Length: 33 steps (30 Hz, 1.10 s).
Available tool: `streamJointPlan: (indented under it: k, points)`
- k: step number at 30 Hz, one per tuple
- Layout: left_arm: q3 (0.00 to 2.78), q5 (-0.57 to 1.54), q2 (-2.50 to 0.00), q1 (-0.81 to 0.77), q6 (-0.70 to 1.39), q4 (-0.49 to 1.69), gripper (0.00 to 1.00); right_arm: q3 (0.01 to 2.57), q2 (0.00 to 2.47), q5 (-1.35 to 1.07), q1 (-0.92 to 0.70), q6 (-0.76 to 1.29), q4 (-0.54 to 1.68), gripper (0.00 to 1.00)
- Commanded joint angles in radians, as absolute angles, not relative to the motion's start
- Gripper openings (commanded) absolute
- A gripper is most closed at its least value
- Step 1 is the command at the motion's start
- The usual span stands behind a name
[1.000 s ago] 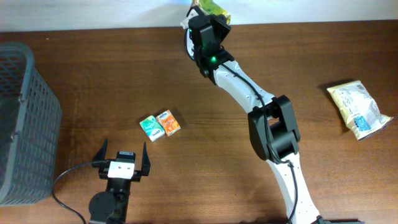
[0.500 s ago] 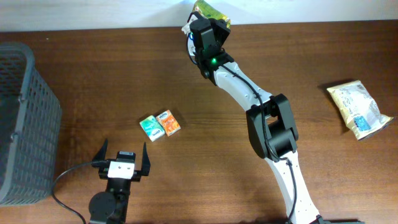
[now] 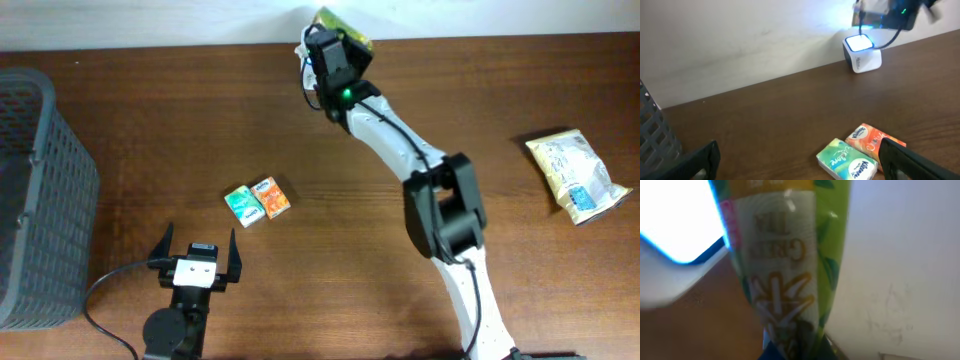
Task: Scan the item barcode
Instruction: 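Lift the green tea box and hold it over the white scanner, then carry the green tea box right and place it beside the snack bag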
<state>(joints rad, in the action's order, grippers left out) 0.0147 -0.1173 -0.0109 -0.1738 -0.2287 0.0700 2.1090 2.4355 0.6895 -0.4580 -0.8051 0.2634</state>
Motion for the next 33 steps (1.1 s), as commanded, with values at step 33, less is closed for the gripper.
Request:
streamJointPlan:
  k: [33]
  points:
    - [0.009,-0.125,-0.006,-0.172,-0.241,0.068,0.99,1.772,2.123,-0.004,0.361,0.219,1.159,0.15]
